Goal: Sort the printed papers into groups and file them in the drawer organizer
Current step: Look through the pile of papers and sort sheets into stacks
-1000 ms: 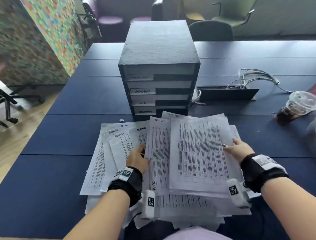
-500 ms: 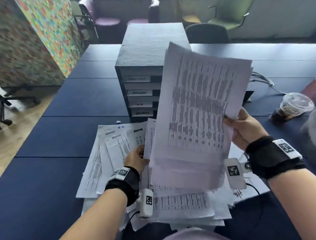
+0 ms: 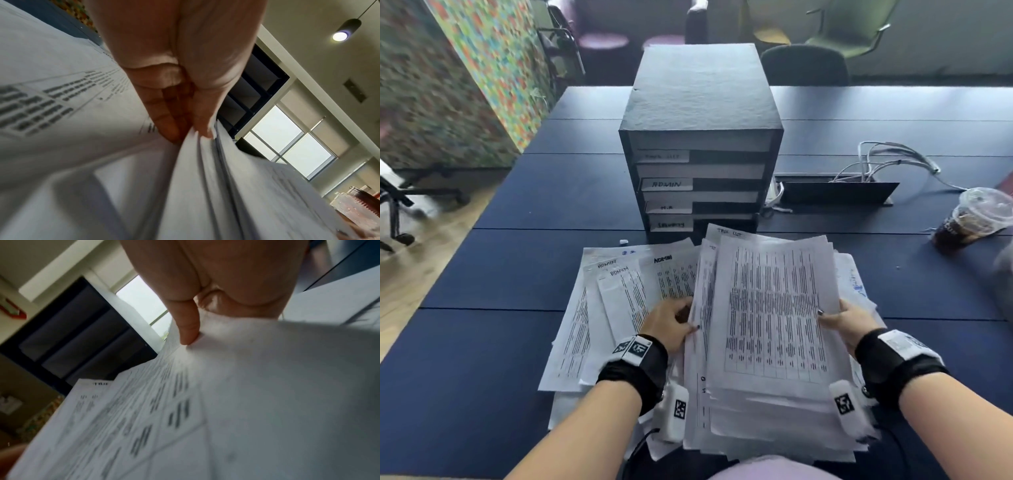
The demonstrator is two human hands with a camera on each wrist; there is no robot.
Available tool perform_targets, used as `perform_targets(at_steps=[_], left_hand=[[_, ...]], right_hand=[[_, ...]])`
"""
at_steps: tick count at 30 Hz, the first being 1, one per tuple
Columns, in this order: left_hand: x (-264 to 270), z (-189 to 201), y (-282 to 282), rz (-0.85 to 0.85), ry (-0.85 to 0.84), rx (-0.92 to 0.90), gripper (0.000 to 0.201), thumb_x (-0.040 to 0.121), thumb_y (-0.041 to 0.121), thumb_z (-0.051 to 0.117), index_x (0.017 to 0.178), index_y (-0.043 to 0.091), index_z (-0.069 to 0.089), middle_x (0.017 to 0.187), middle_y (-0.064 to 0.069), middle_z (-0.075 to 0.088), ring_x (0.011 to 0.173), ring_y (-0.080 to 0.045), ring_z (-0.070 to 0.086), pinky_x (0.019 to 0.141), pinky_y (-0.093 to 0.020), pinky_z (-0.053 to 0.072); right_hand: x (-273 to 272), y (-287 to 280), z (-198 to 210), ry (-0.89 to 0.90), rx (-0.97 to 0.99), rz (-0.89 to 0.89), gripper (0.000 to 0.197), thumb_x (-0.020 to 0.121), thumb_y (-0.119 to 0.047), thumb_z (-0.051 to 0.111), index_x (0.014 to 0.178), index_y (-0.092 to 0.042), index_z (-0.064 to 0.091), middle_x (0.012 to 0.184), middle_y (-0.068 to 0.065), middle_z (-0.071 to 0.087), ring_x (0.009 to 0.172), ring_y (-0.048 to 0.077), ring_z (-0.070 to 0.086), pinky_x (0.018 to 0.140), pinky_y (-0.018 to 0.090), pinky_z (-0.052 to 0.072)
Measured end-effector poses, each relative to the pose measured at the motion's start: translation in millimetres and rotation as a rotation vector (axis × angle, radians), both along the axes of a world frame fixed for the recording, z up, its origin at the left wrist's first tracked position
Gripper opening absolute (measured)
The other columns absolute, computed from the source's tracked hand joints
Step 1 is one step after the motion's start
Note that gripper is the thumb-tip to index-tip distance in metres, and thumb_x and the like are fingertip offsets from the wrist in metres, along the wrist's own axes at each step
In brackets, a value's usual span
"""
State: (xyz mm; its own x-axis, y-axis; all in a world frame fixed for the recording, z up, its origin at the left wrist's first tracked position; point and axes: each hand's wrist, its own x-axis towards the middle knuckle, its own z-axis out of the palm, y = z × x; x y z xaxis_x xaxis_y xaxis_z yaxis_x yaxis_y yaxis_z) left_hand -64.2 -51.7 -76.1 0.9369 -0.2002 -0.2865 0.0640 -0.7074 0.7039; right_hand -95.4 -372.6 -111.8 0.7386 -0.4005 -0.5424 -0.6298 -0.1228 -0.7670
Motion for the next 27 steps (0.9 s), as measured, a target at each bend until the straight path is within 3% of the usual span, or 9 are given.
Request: perform_targets(at_steps=[2, 5, 9, 13, 18, 21, 24, 25, 27], left_hand=[[2.3, -2.9, 2.2, 0.089, -0.024, 0.006, 0.039, 0.086, 0.021, 0.066, 0.124, 0.015, 0.062, 0.117, 0.0, 0.058, 0.104, -0.015, 0.054, 0.089, -0.017, 0.038], [11.5, -10.1, 14.0, 0.397, -0.02, 0.041, 0.043, 0.086, 0.026, 0.064, 0.128, 0.019, 0.056, 0.122, -0.009, 0.052, 0.112, -0.026, 0.052, 0.102, -0.037, 0.042], [18.5, -9.8, 29.1, 0.603, 0.097, -0.093, 0.05, 0.086, 0.02, 0.066, 0.132, 0.011, 0.049, 0.104, -0.006, 0.058, 0.091, -0.023, 0.056, 0.082, -0.029, 0.046], [16.6, -8.5, 25.1, 0.502, 0.117, -0.162, 0.032, 0.091, 0.016, 0.06, 0.123, 0.009, 0.059, 0.097, -0.003, 0.06, 0.087, -0.02, 0.056, 0.075, -0.022, 0.038], [8.0, -6.9, 8.2, 0.283, -0.035, -0.167, 0.025, 0.094, 0.014, 0.054, 0.115, 0.013, 0.068, 0.1, 0.0, 0.056, 0.092, -0.022, 0.056, 0.076, -0.021, 0.035], [5.5, -4.2, 13.0, 0.253, 0.024, -0.266, 0.029, 0.092, 0.035, 0.058, 0.107, 0.013, 0.071, 0.094, 0.004, 0.059, 0.094, -0.024, 0.059, 0.074, -0.022, 0.04], [8.0, 0.8, 25.6, 0.39, 0.171, -0.407, 0.041, 0.091, 0.053, 0.046, 0.084, 0.02, 0.071, 0.082, -0.001, 0.064, 0.069, -0.02, 0.054, 0.057, -0.019, 0.044], [11.8, -3.7, 31.4, 0.415, 0.151, -0.318, 0.042, 0.091, 0.052, 0.046, 0.082, 0.02, 0.071, 0.085, -0.004, 0.064, 0.069, -0.018, 0.052, 0.056, -0.02, 0.043], [19.5, -11.3, 42.9, 0.484, 0.077, -0.021, 0.033, 0.09, 0.047, 0.055, 0.091, 0.019, 0.072, 0.105, -0.008, 0.063, 0.09, -0.022, 0.055, 0.076, -0.024, 0.043]], right_hand=[[1.9, -7.8, -19.4, 0.072, -0.089, 0.058, 0.036, 0.081, 0.0, 0.065, 0.116, -0.002, 0.057, 0.104, 0.019, 0.065, 0.098, 0.036, 0.061, 0.095, 0.053, 0.046], [2.5, -3.0, -19.5, 0.1, -0.136, 0.09, 0.039, 0.081, 0.001, 0.065, 0.119, -0.002, 0.055, 0.106, 0.02, 0.065, 0.099, 0.036, 0.062, 0.095, 0.052, 0.046], [-0.6, 5.9, -6.9, 0.094, -0.16, 0.128, 0.04, 0.082, 0.006, 0.062, 0.121, 0.001, 0.054, 0.106, 0.019, 0.063, 0.096, 0.03, 0.059, 0.095, 0.045, 0.046], [-4.4, 8.2, -1.3, 0.065, -0.172, 0.163, 0.04, 0.084, 0.002, 0.062, 0.124, 0.001, 0.053, 0.113, 0.021, 0.063, 0.099, 0.03, 0.059, 0.095, 0.041, 0.045], [-6.1, 10.2, 1.4, 0.061, -0.154, 0.15, 0.04, 0.086, 0.003, 0.059, 0.125, 0.002, 0.051, 0.117, 0.021, 0.061, 0.098, 0.026, 0.055, 0.096, 0.039, 0.042], [-5.9, 11.0, 1.7, 0.077, -0.159, 0.154, 0.042, 0.086, 0.002, 0.059, 0.127, 0.002, 0.051, 0.112, 0.019, 0.061, 0.097, 0.025, 0.054, 0.096, 0.04, 0.042], [-4.8, 10.9, 2.0, 0.087, -0.153, 0.142, 0.041, 0.086, 0.003, 0.058, 0.126, 0.002, 0.051, 0.115, 0.02, 0.061, 0.096, 0.024, 0.053, 0.093, 0.037, 0.04], [-4.4, 10.9, 2.4, 0.089, -0.153, 0.139, 0.041, 0.086, 0.004, 0.057, 0.127, 0.002, 0.05, 0.117, 0.021, 0.06, 0.096, 0.025, 0.053, 0.093, 0.037, 0.04], [-3.1, 10.5, 0.7, 0.091, -0.151, 0.132, 0.042, 0.086, 0.004, 0.058, 0.128, 0.003, 0.05, 0.118, 0.022, 0.06, 0.099, 0.027, 0.054, 0.095, 0.038, 0.04]])
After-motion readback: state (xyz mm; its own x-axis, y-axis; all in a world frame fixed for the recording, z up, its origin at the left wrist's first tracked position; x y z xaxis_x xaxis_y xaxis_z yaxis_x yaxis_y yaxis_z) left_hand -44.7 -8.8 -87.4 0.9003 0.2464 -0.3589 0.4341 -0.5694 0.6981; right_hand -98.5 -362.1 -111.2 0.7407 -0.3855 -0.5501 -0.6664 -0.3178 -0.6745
